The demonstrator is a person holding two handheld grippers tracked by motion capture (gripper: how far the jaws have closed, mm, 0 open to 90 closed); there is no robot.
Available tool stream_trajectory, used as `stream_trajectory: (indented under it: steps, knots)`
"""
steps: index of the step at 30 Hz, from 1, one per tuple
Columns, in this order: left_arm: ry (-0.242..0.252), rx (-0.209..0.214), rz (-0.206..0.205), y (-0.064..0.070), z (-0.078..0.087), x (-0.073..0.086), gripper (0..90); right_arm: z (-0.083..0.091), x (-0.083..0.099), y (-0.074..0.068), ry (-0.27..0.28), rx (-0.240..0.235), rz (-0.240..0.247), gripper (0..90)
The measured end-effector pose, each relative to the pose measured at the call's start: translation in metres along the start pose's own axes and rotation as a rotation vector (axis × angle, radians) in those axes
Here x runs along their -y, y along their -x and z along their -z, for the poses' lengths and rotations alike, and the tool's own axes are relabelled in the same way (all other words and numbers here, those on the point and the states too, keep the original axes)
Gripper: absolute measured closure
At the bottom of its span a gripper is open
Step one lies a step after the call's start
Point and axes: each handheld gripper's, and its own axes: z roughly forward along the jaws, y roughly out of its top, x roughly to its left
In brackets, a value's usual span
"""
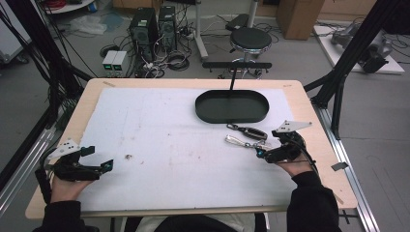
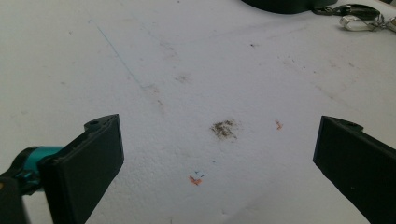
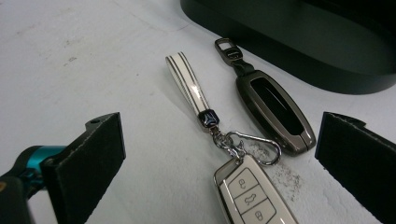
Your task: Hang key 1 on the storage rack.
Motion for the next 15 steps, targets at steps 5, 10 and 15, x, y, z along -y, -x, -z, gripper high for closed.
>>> stream_trajectory:
  steps: [5,10,15]
  knots:
    - [0.013,0.012,-0.004,0.002,0.001,0.001,2.2,-0.007,-0.01,-0.003,-0.015,-0.016,0.021,0.8]
    - [0.008,0.008,-0.003,0.003,0.002,0.002,2.2,-0.018,-0.019,-0.008,-0.039,-0.025,0.053,0.8]
    - [0.014,0.016,-0.001,0.003,0.002,0.002,2.2,-0.026,-0.027,-0.011,-0.049,-0.038,0.074,0.8]
